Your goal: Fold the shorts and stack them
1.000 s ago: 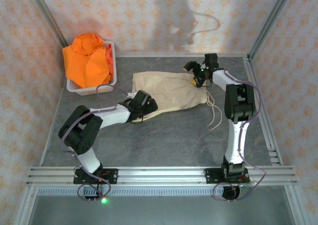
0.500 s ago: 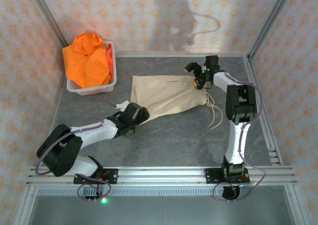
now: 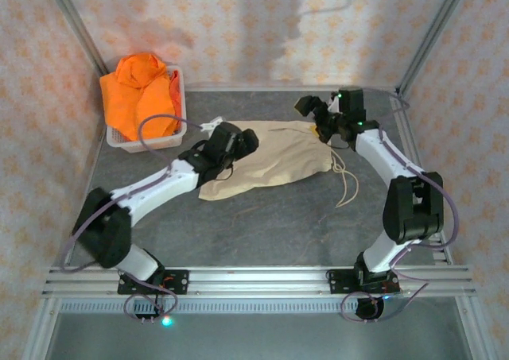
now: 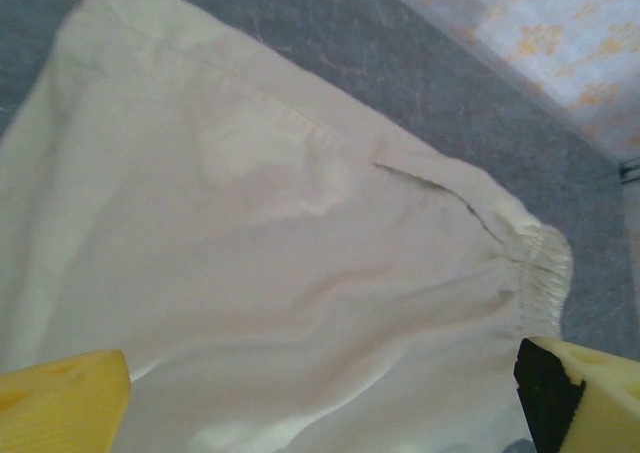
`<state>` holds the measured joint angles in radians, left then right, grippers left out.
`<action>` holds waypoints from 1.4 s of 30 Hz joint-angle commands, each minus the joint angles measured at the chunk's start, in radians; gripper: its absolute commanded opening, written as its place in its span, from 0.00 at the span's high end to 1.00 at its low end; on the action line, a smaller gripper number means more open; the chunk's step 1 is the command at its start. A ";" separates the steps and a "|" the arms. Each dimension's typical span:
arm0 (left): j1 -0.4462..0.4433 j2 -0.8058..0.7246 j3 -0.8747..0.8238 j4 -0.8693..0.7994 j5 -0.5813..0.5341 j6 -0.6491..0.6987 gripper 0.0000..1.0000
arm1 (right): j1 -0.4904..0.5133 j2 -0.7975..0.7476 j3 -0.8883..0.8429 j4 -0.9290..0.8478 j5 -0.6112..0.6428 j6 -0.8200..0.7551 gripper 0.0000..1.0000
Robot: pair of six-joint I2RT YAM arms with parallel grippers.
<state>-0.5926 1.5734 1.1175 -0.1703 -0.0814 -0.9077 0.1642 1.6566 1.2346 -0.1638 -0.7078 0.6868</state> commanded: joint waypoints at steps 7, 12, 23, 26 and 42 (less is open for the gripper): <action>0.055 0.297 0.082 0.116 0.050 -0.031 0.00 | -0.009 0.164 -0.098 0.034 0.032 0.004 0.00; 0.071 0.330 0.006 0.154 0.025 -0.039 0.00 | -0.026 0.210 -0.178 0.111 0.002 0.047 0.00; 0.056 0.157 -0.329 0.182 -0.034 -0.066 0.00 | -0.026 0.010 -0.451 0.107 0.002 0.020 0.01; 0.041 0.083 -0.401 0.179 -0.029 -0.073 0.00 | -0.018 -0.063 -0.521 0.079 -0.009 0.011 0.01; 0.011 -0.134 -0.229 0.101 0.013 0.099 0.00 | -0.013 -0.351 -0.266 -0.457 0.386 -0.336 0.01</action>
<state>-0.5636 1.4166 0.8608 -0.0677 -0.1120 -0.8265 0.1627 1.3155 0.9192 -0.4820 -0.4938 0.4541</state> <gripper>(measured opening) 0.998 0.994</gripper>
